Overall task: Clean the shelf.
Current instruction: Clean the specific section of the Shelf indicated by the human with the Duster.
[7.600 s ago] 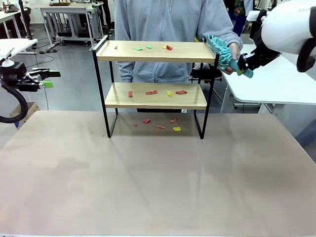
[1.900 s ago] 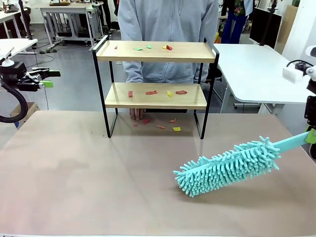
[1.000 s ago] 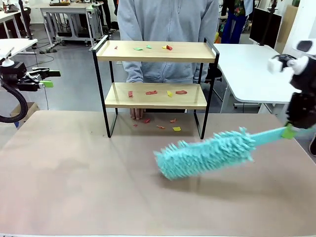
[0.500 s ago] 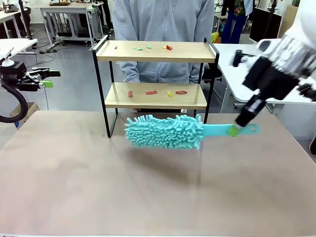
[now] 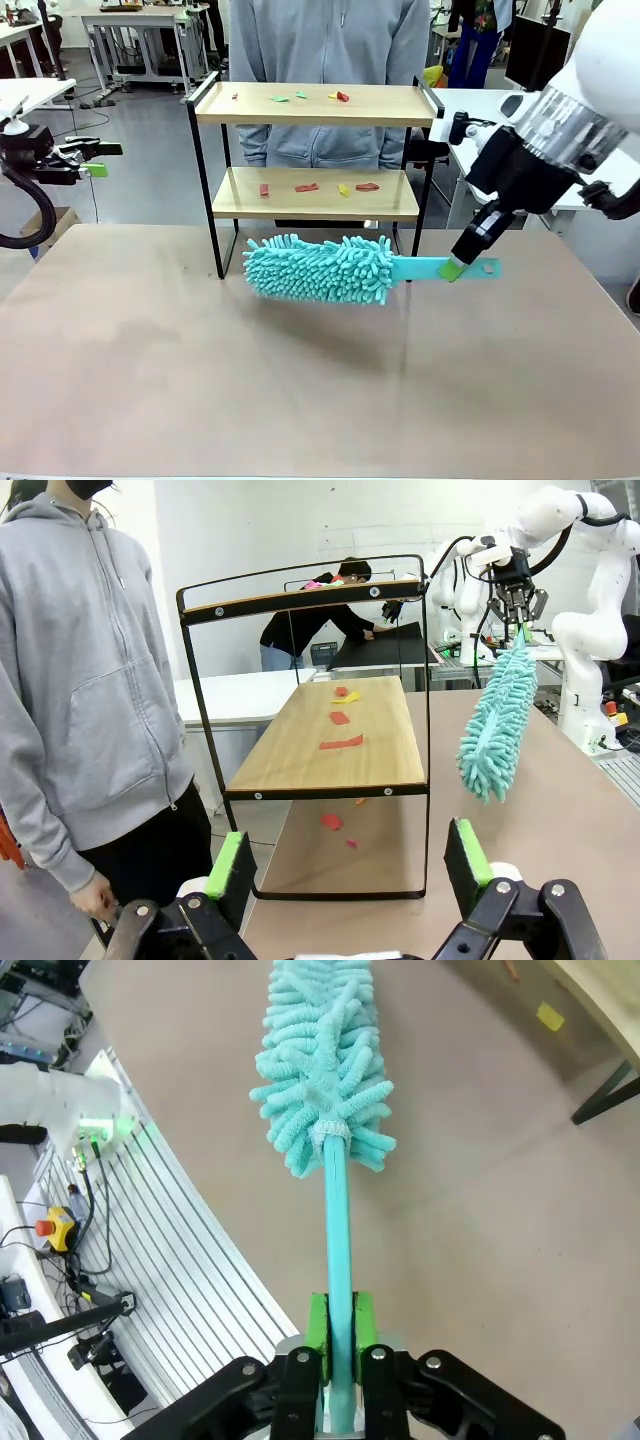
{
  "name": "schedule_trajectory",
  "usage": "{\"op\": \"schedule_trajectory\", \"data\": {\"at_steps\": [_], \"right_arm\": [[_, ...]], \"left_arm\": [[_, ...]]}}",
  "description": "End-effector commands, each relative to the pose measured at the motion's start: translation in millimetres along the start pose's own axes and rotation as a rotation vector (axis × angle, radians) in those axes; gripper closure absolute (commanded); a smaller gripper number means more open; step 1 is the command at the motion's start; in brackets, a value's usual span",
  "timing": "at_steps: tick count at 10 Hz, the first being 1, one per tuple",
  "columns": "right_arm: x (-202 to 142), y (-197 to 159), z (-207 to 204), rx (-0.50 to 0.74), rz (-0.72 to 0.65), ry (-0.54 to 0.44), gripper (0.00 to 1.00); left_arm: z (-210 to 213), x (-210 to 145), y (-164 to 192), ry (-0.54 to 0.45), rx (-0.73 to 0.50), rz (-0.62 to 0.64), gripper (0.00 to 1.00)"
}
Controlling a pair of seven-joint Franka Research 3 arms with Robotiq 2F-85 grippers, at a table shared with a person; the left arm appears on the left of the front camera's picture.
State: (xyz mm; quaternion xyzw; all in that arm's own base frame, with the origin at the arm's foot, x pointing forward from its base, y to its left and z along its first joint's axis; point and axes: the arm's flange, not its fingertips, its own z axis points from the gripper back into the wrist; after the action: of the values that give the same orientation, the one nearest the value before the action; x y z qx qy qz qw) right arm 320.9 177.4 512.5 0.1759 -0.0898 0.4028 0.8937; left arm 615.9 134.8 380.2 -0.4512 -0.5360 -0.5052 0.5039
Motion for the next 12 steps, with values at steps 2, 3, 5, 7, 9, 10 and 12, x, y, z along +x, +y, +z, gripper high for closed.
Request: {"op": "schedule_trajectory", "data": {"at_steps": [2,3,5,7,9,10,12], "right_arm": [[25,14,-23,-0.078,-0.117,-0.045,0.87],[39,23,-41,-0.083,-0.192,-0.083,0.87],[51,39,-63,-0.163,-0.301,-0.127,0.87],[63,57,-77,-0.192,-0.387,-0.189,0.87],[89,82,-103,-0.179,-0.434,-0.229,0.87],[103,92,-116,-0.188,-0.485,-0.238,0.87],[127,109,-138,-0.238,-0.573,-0.277,0.87]], "left_arm": [[1,2,-1,0.003,-0.003,-0.012,0.00],[1,2,-1,0.003,-0.003,-0.012,0.00],[1,2,-1,0.003,-0.003,-0.012,0.00],[1,2,-1,0.003,-0.003,-0.012,0.00],[1,2,-1,0.003,-0.003,-0.012,0.00],[1,2,-1,0.003,-0.003,-0.012,0.00],[1,2,-1,0.003,-0.003,-0.012,0.00]]}}
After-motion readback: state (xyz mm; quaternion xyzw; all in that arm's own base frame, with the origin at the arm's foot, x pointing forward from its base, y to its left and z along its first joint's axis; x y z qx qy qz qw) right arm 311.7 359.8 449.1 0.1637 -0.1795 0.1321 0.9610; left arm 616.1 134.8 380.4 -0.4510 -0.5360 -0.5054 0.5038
